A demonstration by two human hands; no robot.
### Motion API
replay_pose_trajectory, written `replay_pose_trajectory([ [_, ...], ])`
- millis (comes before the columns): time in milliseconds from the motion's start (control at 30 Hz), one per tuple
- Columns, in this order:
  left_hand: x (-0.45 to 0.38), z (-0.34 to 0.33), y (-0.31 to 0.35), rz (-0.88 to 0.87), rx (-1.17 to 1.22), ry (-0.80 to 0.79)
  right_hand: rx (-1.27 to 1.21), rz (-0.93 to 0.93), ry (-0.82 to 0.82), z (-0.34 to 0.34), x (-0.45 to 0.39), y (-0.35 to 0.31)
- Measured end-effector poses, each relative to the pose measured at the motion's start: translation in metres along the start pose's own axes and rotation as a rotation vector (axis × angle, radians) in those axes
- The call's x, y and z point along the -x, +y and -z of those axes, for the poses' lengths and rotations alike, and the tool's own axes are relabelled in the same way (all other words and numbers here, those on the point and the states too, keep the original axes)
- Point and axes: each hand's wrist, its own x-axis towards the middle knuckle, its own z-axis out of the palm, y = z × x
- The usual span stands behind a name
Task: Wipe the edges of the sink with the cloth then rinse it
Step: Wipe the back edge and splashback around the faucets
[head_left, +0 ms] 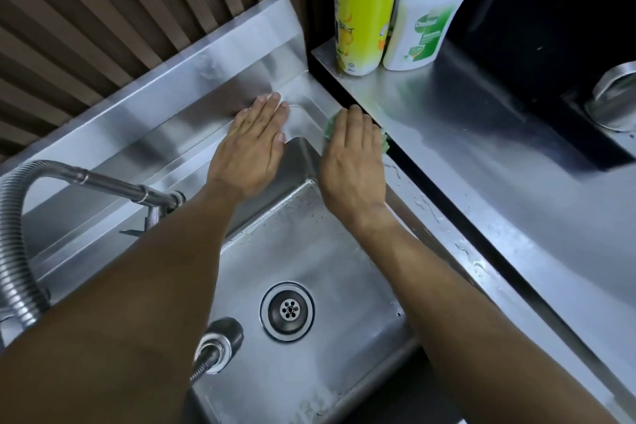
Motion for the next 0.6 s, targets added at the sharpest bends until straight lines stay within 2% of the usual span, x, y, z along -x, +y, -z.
replay_pose_trajectory([
  [167,-0.005,0.002,0.024,0.041,-0.030,0.002,-0.029,-0.013,0.055,0.000,0.038,0.023],
  [267,-0.012,0.006,0.040,0.046,-0.013,-0.005,-0.062,-0.031,0.033,0.003,0.054,0.033],
  [400,-0.028,0.004,0.059,-0.057,0.119,-0.014,-0.080,0.049,0.002,0.008,0.042,0.029],
  [600,-0.027,-0.006,0.068,-0.066,0.061,-0.015,-0.106,-0.054,0.136,-0.004,0.079,0.043],
])
